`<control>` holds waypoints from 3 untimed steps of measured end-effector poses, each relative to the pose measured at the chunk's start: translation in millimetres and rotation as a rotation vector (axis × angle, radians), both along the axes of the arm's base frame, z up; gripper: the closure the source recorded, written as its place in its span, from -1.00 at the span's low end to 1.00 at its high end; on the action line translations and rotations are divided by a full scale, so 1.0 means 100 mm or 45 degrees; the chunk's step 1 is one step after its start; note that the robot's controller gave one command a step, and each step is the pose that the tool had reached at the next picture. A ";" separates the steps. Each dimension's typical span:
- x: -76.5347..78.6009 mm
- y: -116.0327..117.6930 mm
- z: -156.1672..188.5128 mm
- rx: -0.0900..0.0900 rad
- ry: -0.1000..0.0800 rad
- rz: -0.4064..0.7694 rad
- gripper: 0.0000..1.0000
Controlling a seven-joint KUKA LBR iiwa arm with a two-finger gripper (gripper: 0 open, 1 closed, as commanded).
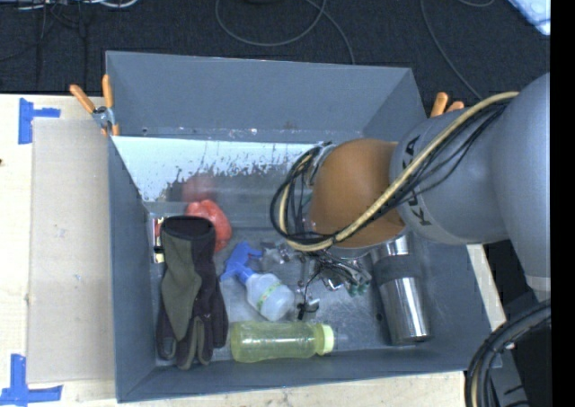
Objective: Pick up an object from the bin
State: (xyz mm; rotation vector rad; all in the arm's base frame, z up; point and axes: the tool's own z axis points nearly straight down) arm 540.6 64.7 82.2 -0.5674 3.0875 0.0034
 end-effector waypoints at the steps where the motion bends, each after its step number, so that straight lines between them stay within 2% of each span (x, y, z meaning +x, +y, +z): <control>1: 0.02 0.24 -0.12 0.001 -0.004 -0.199 1.00; 2: 0.02 0.24 -0.12 0.001 -0.004 -0.200 1.00; 3: -0.09 0.20 0.30 0.000 0.004 -0.209 1.00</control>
Offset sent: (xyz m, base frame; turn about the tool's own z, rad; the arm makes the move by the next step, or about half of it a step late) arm 0.0000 0.0000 0.0000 0.0000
